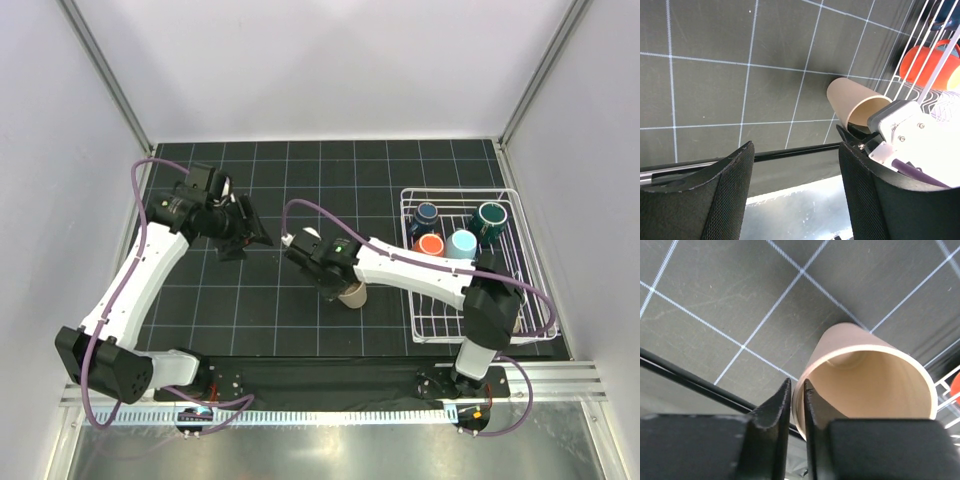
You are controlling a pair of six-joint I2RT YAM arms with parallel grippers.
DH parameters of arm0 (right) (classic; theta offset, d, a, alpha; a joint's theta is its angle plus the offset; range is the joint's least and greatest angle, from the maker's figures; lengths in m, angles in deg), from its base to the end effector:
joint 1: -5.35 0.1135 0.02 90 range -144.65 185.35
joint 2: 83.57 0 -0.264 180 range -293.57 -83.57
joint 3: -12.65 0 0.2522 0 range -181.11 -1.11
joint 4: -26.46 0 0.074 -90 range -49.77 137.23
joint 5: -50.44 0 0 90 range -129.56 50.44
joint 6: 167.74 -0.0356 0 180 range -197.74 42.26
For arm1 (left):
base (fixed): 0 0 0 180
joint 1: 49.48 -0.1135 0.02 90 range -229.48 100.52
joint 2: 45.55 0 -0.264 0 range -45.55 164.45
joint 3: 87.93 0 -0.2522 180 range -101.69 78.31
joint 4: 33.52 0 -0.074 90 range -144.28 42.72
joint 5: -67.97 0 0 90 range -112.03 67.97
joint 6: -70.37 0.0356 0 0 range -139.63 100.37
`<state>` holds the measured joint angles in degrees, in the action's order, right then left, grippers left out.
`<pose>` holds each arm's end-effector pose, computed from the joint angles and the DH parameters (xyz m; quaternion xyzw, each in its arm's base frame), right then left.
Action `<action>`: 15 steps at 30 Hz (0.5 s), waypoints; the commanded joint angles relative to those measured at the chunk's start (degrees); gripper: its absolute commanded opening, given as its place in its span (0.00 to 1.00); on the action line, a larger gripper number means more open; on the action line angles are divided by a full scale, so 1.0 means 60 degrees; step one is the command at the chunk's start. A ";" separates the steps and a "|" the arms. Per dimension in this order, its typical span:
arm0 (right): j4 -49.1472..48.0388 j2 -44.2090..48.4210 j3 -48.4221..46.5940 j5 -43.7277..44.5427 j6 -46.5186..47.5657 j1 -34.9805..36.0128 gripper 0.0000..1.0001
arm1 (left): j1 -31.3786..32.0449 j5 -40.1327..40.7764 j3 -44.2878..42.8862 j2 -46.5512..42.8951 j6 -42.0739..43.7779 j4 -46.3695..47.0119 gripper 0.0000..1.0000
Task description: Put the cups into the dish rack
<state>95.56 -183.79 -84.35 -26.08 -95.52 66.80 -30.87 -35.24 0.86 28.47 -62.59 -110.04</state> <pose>0.1753 0.3049 0.2557 -0.3482 0.9176 0.0080 0.1915 0.2283 -0.0855 0.3484 -0.1723 0.9429 -0.2298 0.1689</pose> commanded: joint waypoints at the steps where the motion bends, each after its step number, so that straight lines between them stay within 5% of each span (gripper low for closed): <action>1: -0.0623 0.0722 0.0440 -0.0210 -0.0390 0.0056 0.19 | -0.0055 -0.0361 -0.0012 0.0012 -0.0091 0.0323 0.66; 5: -0.0696 0.1132 0.0734 -0.0078 -0.0493 0.0056 0.37 | -0.0055 -0.0610 0.0091 0.0056 -0.0252 0.0557 0.67; 11: -0.0536 0.1425 0.0719 0.0171 -0.0494 0.0056 0.40 | 0.0296 -0.0816 0.0048 0.0231 -0.0399 0.0939 0.65; 15: -0.0083 0.1952 0.0428 0.0537 -0.0566 -0.0002 0.52 | 0.0765 -0.0742 -0.0260 0.0612 -0.0442 0.0924 0.65</action>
<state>94.07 -176.49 -79.54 -25.75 -97.90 66.80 -27.79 -38.46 1.60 30.90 -64.62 -106.61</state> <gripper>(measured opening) 0.504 0.652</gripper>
